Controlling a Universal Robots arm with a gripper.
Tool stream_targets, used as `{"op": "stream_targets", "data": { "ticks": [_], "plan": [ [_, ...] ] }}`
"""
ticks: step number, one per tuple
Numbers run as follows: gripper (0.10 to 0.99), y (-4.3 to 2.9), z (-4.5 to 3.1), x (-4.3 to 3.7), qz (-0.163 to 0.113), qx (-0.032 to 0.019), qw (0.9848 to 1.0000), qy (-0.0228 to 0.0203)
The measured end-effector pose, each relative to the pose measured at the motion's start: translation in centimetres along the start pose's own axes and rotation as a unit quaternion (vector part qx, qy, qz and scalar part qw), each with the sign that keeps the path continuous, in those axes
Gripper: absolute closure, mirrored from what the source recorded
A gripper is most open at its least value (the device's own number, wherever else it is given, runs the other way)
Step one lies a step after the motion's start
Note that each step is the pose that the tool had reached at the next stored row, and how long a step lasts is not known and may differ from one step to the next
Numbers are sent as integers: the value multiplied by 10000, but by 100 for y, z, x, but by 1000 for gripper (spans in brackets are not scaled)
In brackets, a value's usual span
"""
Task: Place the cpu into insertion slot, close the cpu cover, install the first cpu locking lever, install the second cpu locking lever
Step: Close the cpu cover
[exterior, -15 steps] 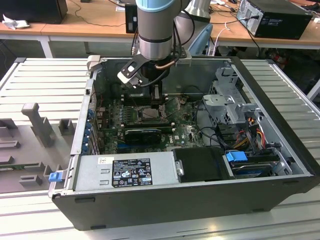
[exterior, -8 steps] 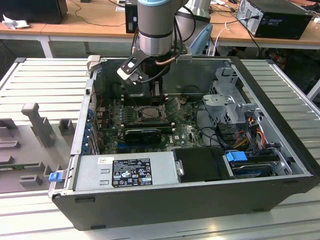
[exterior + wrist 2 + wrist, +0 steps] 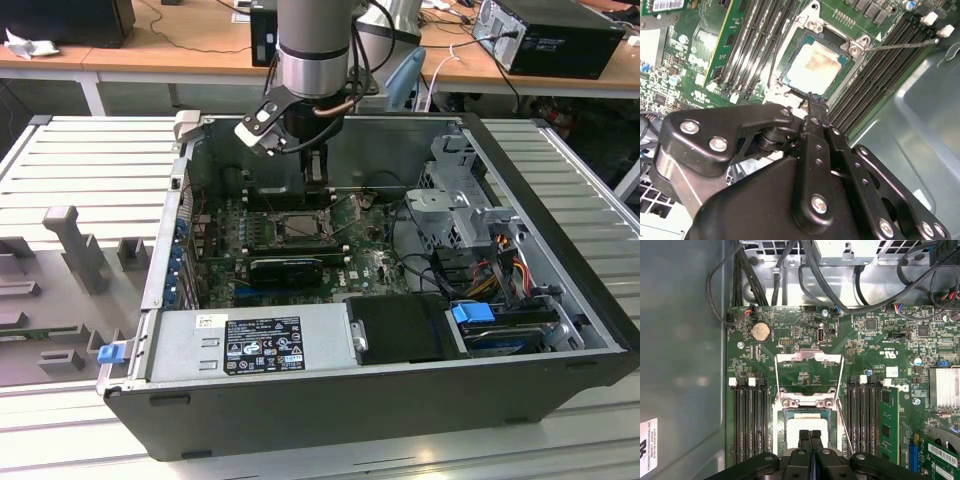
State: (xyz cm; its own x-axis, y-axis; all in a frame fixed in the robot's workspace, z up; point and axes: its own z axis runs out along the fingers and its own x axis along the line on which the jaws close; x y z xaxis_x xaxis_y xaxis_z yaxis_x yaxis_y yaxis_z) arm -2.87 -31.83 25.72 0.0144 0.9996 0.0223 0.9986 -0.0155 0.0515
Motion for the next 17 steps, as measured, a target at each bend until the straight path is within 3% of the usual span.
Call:
{"op": "stream_targets", "data": {
  "ticks": [2,6,9,17],
  "plan": [
    [980,46,2,0,0,1,10000,0],
    [980,50,-59,2,0,0,10000,1],
    [980,91,-58,2,0,1,10000,0],
    [980,114,-124,5,1,0,10000,1]
  ]
}}
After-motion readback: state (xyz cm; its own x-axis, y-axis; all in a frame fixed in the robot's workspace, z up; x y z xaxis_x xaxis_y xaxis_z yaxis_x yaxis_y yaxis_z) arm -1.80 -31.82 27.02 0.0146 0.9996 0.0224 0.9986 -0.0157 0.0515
